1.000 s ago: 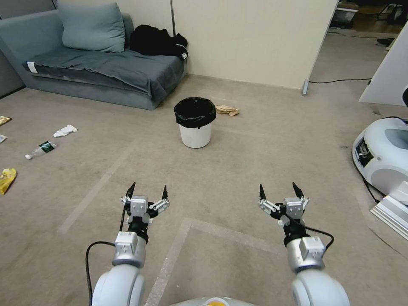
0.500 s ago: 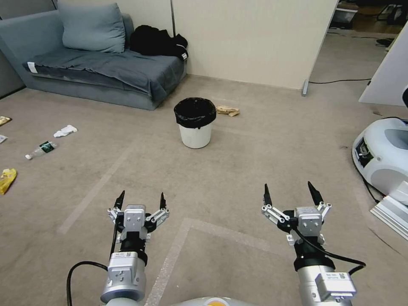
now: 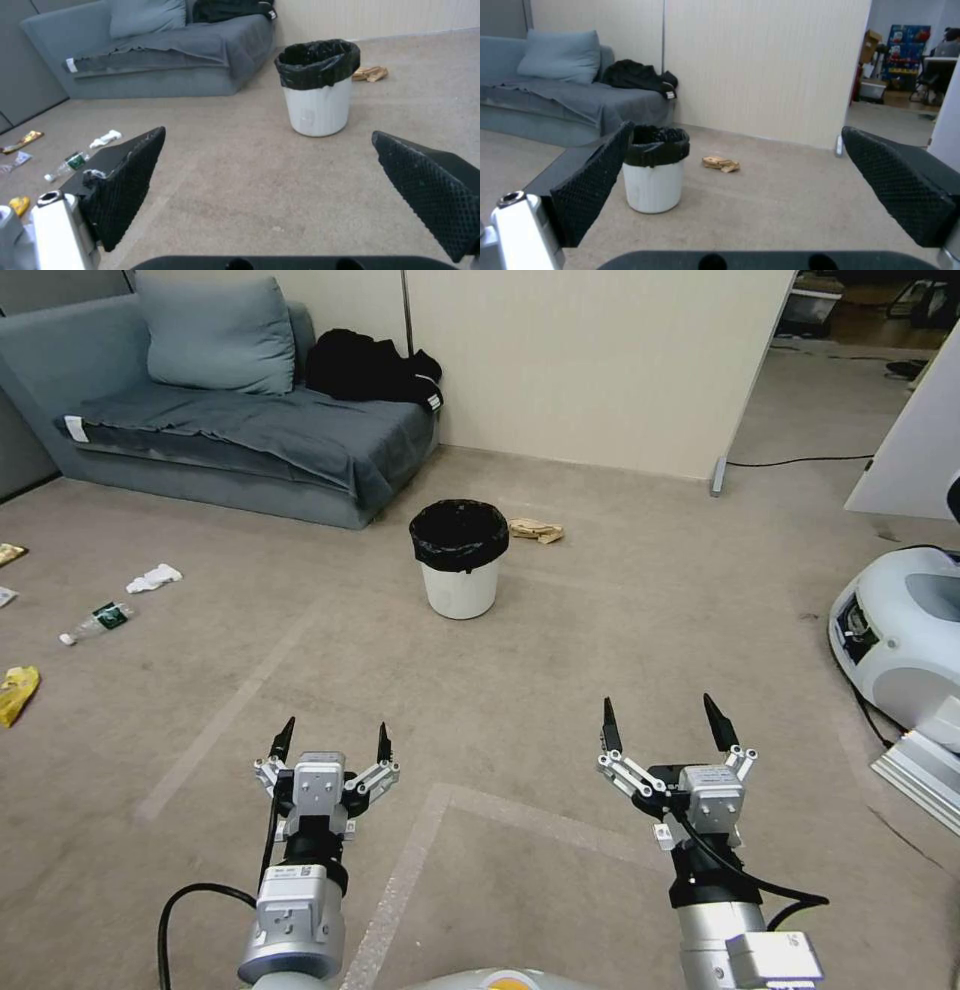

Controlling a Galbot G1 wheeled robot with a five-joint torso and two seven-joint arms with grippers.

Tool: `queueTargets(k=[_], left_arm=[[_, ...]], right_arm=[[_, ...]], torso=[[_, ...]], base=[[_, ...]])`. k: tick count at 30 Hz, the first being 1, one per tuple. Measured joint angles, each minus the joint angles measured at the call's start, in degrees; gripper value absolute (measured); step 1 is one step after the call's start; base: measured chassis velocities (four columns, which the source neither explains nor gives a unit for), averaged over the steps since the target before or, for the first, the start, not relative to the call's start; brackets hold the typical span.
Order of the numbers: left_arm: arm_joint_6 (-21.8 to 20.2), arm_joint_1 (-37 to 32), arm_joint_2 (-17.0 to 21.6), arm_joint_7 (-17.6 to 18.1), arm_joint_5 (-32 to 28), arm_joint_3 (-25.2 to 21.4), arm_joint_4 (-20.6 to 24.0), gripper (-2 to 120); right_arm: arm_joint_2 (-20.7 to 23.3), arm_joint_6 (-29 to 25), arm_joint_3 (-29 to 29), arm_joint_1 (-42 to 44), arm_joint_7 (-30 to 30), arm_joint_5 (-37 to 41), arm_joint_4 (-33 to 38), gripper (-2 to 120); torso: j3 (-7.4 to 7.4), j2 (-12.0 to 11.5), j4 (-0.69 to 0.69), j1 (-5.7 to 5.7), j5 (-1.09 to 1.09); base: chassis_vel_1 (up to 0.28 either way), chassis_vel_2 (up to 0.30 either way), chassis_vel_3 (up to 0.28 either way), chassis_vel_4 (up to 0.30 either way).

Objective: Pick up the trash bin, then pick up the garbage from the floor and place it into the trash bin.

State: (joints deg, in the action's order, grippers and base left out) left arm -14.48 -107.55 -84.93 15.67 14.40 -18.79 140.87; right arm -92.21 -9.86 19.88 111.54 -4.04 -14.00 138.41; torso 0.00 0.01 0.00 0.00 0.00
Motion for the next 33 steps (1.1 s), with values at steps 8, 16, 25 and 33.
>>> queueTargets(k=[8,16,25,33], left_arm=[[0.18,-0.06,-0.17,0.00,0.45,0.04,0.05,100],[0.17,0.00,-0.39,-0.13,1.04,0.39,0.12,100],[0.15,-0.08,-0.41,-0.98,1.89,0.41,0.26,100],[0.15,0.00,-0.52,-1.39,2.37,0.65,0.26,100]], right_arm=[[0.03,0.11,0.00,0.15,0.34,-0.50,0.22,100],[0.05,0.11,0.08,0.37,0.80,-1.19,0.49,100],[0.06,0.19,0.29,0.34,1.25,-1.19,0.70,100],[0.06,0.21,0.24,0.30,1.26,-1.19,0.68,100]], torso=[[0.00,0.00,0.00,0.00,0.00],[0.00,0.00,0.00,0.00,0.00],[0.00,0.00,0.00,0.00,0.01],[0.01,-0.01,-0.01,0.01,0.02]], base=[[0.000,0.000,0.000,0.000],[-0.060,0.077,0.081,-0.070],[-0.244,0.238,0.230,-0.230],[-0.305,0.288,0.293,-0.295]])
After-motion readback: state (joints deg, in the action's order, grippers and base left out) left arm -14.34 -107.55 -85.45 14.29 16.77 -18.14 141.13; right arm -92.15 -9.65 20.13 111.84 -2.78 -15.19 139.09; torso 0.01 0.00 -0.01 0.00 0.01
